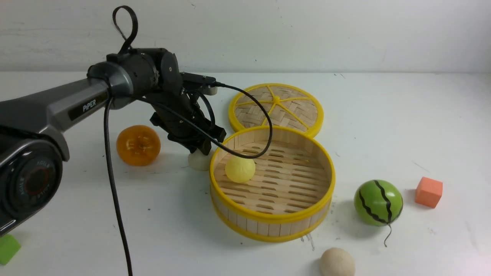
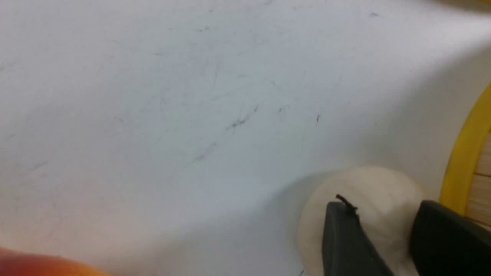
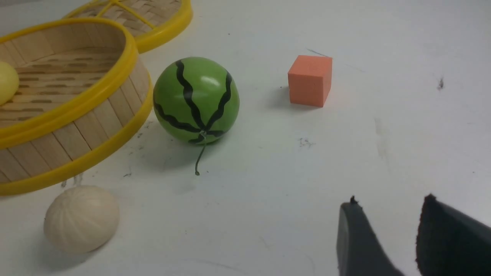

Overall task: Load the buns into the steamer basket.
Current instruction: Use the left arm to grab a steamed stuffed bun, then use the left arm to put the steamed stuffed bun into the steamer

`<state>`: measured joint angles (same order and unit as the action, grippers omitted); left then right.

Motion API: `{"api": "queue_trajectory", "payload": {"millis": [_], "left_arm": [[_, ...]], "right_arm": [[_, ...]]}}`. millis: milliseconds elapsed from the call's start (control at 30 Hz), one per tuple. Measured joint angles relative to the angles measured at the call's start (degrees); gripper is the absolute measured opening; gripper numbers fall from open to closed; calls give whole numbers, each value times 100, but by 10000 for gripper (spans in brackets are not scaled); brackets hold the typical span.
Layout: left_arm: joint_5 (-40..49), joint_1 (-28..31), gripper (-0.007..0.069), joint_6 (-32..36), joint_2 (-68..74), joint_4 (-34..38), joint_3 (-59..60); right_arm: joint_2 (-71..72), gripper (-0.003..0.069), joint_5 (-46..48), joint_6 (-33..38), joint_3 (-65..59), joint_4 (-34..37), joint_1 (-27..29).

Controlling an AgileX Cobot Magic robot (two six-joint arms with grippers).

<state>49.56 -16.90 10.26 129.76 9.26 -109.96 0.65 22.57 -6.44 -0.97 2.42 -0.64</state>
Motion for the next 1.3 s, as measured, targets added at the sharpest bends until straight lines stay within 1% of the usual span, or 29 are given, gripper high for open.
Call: {"api": "queue_trajectory", "payload": {"millis": [33,233,267,567,767,867,933,1033,1067,1100,1200,1300], "left_arm": [[0,0,216,0,0,0,0],[0,0,13,0,0,0,0],[0,0,-9,2,0,-7,0],[58,0,-13,-3,-26,-119,-6],[669,-18,-13,-59,-485,-123,-245],[972,-80,-13,-89,-941,34,-321],[1331,-315,-13,-52,-1267,257,-362],[1549,-749,-13,78,-1349,414,-360],[1558,-827,-13,93,-1344,429,-344],[1573,-1095,-13,162,-1295,460,-304],[1592,-1557,-13,218,-1091,478,-262],[1571,-1810,-13,181,-858,427,-257]], "right_arm": [[0,239,0,0,0,0,0],[0,239,0,0,0,0,0],[0,239,0,0,0,0,0],[0,239,0,0,0,0,0],[0,239,0,0,0,0,0],[0,239,0,0,0,0,0],[0,239,0,0,0,0,0],[0,239,0,0,0,0,0],[0,239,0,0,0,0,0],[0,239,0,0,0,0,0],[0,239,0,0,0,0,0],[0,239,0,0,0,0,0]]}}
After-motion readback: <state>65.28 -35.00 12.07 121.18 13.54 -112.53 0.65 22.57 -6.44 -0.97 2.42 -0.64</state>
